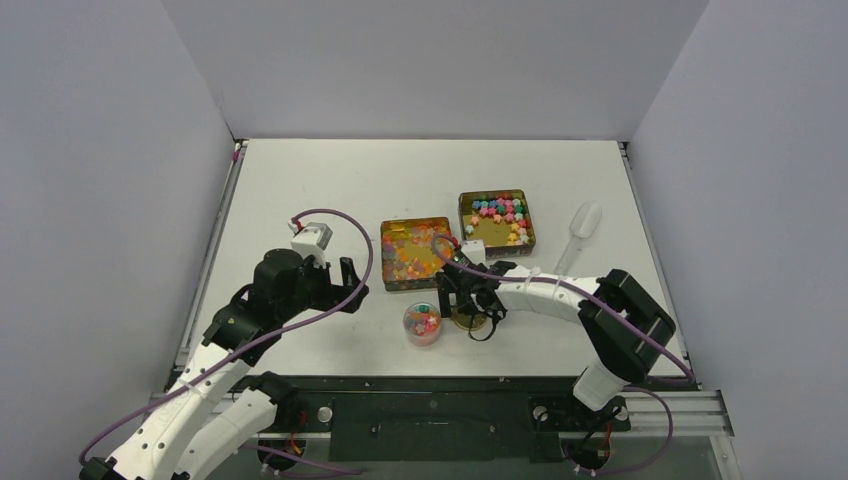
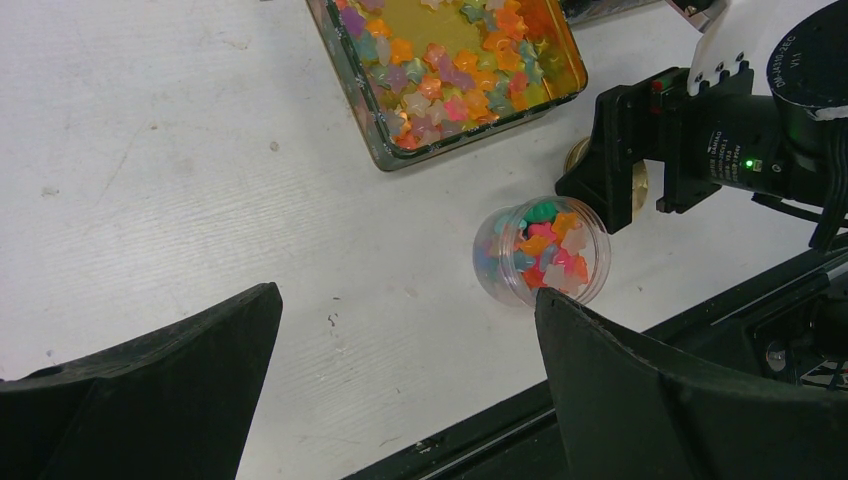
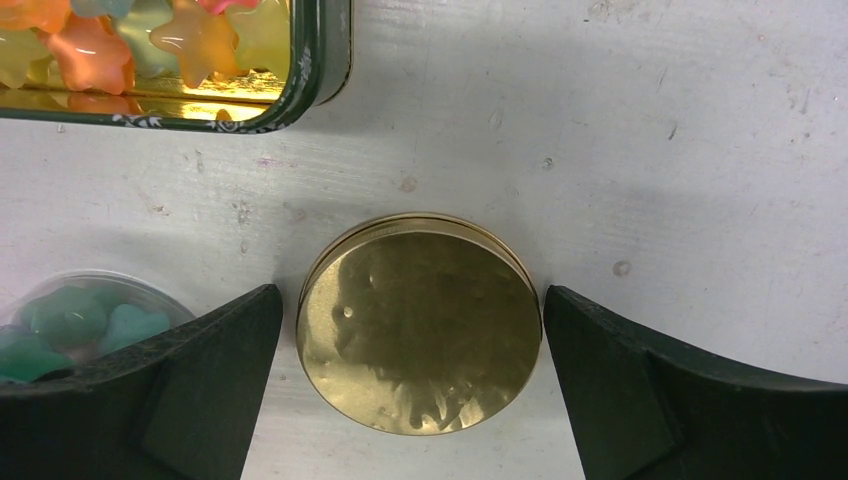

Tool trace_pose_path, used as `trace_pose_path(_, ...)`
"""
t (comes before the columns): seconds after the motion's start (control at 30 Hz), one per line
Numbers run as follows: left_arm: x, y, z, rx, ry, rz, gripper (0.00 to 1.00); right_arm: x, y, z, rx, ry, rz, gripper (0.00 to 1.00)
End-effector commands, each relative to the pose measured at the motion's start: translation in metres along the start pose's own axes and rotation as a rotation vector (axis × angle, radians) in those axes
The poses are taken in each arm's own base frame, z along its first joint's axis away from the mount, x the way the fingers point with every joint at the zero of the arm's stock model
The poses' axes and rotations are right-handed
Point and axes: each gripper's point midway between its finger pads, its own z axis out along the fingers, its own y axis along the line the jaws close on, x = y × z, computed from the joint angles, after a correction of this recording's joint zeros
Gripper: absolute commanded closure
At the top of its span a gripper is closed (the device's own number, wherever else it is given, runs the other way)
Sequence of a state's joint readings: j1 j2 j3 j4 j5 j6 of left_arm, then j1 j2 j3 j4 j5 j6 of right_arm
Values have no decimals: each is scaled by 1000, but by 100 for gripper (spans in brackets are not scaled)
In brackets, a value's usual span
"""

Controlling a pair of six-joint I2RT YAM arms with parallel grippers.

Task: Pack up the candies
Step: Pick up the bottle lid at the center of the board.

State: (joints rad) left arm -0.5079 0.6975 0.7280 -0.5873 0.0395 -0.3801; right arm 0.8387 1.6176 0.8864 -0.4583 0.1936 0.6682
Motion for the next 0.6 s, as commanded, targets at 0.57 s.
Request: trace_pose_path(0.57,-11,-7,0,32,-39,14,4,18,-5,-6,0,5,1,10)
